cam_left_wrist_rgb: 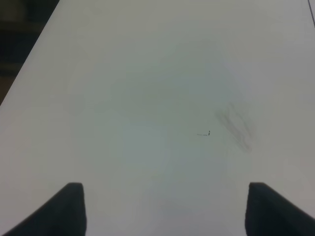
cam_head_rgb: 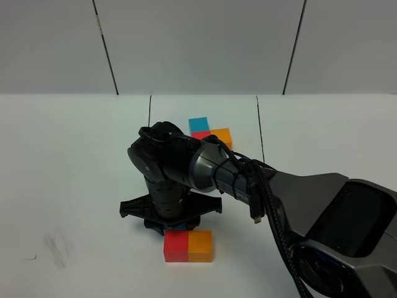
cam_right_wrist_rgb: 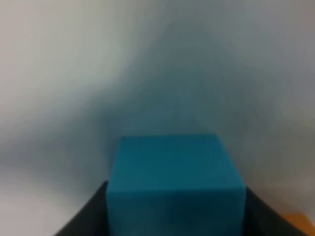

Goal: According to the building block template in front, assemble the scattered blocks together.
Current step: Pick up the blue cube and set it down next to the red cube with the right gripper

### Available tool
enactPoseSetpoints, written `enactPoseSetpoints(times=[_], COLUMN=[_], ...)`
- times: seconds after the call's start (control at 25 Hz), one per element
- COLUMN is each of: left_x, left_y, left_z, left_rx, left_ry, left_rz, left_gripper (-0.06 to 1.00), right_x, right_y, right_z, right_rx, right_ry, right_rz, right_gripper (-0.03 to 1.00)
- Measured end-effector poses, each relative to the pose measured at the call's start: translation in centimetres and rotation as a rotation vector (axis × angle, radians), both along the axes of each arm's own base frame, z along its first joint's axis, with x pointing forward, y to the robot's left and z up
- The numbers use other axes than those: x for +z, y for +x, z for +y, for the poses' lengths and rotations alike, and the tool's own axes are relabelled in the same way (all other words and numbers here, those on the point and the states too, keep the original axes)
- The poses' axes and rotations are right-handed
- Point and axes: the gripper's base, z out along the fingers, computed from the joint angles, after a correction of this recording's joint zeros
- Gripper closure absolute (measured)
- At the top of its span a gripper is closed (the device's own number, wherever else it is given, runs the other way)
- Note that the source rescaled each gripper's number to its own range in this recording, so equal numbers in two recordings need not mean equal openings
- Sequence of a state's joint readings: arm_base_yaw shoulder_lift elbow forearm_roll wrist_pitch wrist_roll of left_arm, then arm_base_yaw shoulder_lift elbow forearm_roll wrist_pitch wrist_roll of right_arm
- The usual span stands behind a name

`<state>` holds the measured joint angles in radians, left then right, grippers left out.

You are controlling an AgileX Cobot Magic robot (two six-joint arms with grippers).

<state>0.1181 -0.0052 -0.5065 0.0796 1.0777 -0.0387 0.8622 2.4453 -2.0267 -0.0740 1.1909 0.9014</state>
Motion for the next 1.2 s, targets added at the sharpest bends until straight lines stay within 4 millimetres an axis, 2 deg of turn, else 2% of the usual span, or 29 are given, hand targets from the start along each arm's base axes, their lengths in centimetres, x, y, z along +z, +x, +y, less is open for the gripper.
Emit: enactPoseSetpoints(times=[1.2], left_x=[0.0], left_y=[0.0], left_z=[0.0], left_rx=[0.0], left_ry=[-0.001], left_rz=[0.0], left_gripper=[0.31], right_x=[-0.01], right_y=[-0.07], right_z=[0.04], right_rx=[-0.03], right_ry=[0.011], right_rz=[0.012], right_gripper=[0.78])
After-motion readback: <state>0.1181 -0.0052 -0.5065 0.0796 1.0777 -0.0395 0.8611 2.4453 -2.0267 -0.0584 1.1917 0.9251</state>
